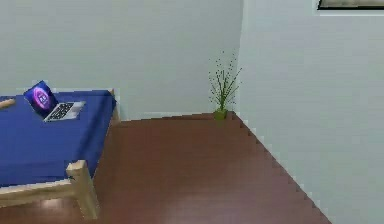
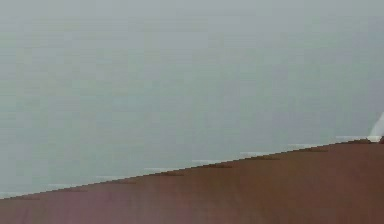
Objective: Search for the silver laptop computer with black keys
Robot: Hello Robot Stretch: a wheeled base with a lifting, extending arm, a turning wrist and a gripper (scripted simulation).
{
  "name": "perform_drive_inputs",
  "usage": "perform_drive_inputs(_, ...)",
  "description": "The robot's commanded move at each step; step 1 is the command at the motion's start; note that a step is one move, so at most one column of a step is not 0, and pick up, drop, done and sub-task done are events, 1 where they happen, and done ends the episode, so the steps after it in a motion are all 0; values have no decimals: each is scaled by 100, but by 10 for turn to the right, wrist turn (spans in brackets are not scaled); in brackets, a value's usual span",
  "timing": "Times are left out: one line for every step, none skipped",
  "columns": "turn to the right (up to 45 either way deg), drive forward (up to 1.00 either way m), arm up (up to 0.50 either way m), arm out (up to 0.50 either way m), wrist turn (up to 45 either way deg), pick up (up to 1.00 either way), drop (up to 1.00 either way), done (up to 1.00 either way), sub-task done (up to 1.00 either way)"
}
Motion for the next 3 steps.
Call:
perform_drive_inputs(0, 85, 0, 0, 0, 0, 0, 0, 0)
perform_drive_inputs(-120, 0, 0, 0, 0, 0, 0, 0, 0)
perform_drive_inputs(0, 40, 0, 0, 0, 0, 0, 0, 0)
